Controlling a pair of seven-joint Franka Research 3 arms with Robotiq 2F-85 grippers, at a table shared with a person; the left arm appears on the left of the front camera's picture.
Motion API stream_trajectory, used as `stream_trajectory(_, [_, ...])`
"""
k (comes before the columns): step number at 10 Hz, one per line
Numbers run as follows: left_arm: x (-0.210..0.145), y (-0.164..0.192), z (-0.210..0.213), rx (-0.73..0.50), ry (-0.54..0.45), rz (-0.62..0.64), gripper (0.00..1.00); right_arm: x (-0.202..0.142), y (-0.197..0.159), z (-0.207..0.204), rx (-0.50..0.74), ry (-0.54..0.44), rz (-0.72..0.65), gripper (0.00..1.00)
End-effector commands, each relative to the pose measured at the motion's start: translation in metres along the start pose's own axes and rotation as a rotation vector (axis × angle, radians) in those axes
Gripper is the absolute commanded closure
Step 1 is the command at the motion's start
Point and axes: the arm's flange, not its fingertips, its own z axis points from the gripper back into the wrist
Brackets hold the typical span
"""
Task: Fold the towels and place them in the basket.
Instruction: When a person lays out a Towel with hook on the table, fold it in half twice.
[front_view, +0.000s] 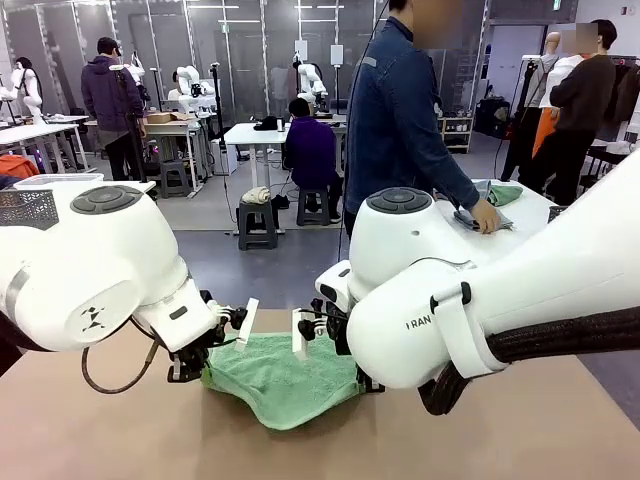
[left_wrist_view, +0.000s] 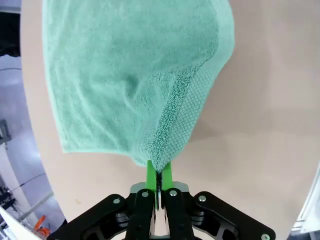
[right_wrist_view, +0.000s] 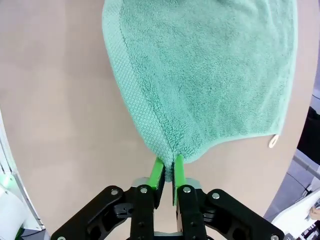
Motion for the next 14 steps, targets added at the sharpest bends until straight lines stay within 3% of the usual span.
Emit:
stream_trajectory(1, [-0.007,0.003,0.005,-0.008,0.062,0.045,0.96,-0.007,-0.003,0.005,-0.020,0.031,-0.026,0.89])
stream_trajectory(3, [-0.014,0.002,0.007,-0.006,0.086,0.083,0.96,-0.014,-0.004,0.008,-0.030,0.030,-0.050,0.89])
stream_trajectory(5, [-0.015,0.004,0.000,-0.009,0.044,0.057,0.96,-0.011,0.000,0.005,-0.042,0.058,-0.037,0.89])
stream_trajectory(6, [-0.015,0.004,0.000,-0.009,0.044,0.057,0.96,-0.012,-0.008,0.006,-0.017,0.009,-0.032,0.89])
stream_trajectory(8, [-0.015,0.004,0.000,-0.009,0.044,0.057,0.96,-0.012,-0.007,0.006,-0.022,0.018,-0.027,0.89])
stream_trajectory(9, [-0.015,0.002,0.001,-0.018,0.050,0.062,0.96,-0.012,-0.018,0.001,-0.024,0.018,-0.037,0.89])
stream_trajectory(13, [-0.028,0.058,-0.010,-0.066,-0.013,0.045,0.96,-0.014,-0.080,-0.013,0.049,-0.066,0.010,0.89])
stream_trajectory(14, [-0.030,0.070,-0.017,-0.079,-0.016,0.051,0.96,-0.014,-0.093,-0.022,0.052,-0.049,0.003,0.89])
